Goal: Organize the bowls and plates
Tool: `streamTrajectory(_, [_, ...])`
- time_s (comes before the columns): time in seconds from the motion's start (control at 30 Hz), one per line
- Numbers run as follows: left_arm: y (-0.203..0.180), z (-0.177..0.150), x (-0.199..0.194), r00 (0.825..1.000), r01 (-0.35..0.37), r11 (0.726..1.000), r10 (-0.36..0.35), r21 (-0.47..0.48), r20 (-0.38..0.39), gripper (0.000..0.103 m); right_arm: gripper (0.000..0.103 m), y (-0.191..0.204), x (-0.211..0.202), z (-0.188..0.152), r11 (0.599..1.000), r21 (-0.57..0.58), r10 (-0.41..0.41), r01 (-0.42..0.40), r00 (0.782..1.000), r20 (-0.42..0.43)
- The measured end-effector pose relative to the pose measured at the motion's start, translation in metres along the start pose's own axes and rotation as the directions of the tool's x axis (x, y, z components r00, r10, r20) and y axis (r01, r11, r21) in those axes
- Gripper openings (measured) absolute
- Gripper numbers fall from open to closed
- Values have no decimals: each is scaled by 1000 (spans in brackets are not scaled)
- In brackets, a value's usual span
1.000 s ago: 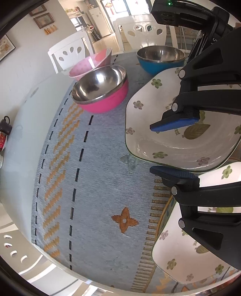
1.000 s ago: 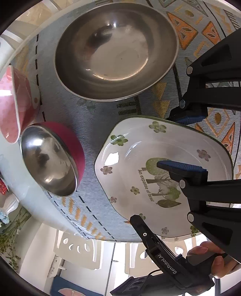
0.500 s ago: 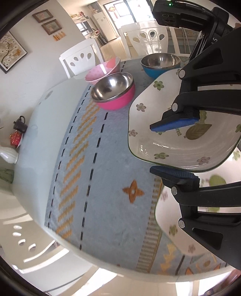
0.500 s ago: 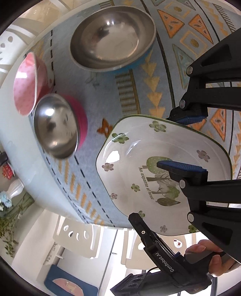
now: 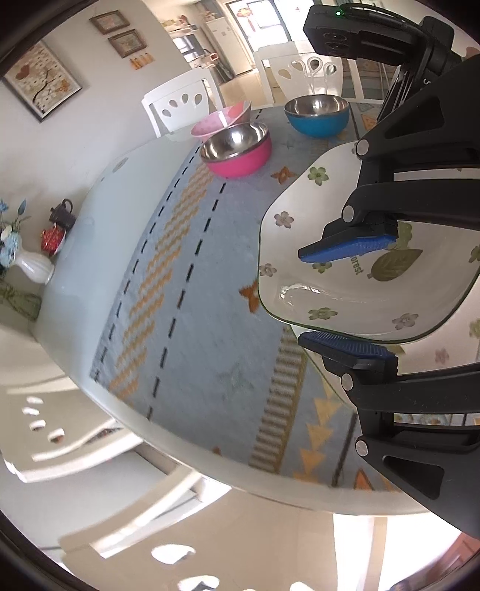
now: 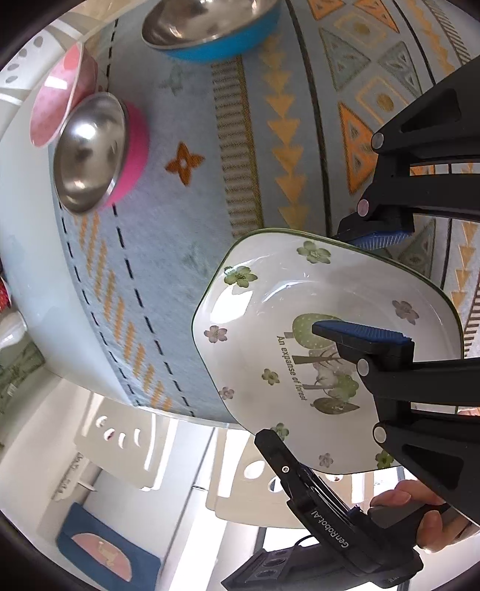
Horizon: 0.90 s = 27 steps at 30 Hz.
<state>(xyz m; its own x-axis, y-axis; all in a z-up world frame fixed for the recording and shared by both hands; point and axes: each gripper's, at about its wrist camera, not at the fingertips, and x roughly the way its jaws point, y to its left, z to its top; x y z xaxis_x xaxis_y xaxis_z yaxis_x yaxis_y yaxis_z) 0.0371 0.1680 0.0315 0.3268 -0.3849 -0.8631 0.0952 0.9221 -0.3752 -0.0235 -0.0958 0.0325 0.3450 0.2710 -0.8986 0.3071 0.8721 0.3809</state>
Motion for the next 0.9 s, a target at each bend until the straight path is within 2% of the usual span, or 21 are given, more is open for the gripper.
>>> streamTrajectory(0.33, [35, -20, 4, 999, 20, 1000, -21, -24, -27, 34, 36, 20, 22, -21, 1000, -16, -25, 24, 999, -23])
streamTrajectory(0.47, [44, -27, 5, 999, 25, 999, -26, -25, -36, 35, 35, 25, 29, -28, 999, -15, -50, 50, 999, -5])
streamTrajectory(0.57, [46, -31, 8, 999, 8, 1000, -9, -11, -49, 35, 35, 27, 37, -32, 998, -20, -68, 67, 998, -11])
streamTrajectory(0.67, [46, -34, 13, 995, -53, 999, 53, 7, -81, 35, 35, 29, 45, -39, 995, -32, -96, 95, 995, -23])
streamTrajectory(0.9, [47, -32, 15, 990, -105, 994, 108, 44, -89, 35, 35, 31, 55, -40, 996, -19, -87, 86, 996, -38])
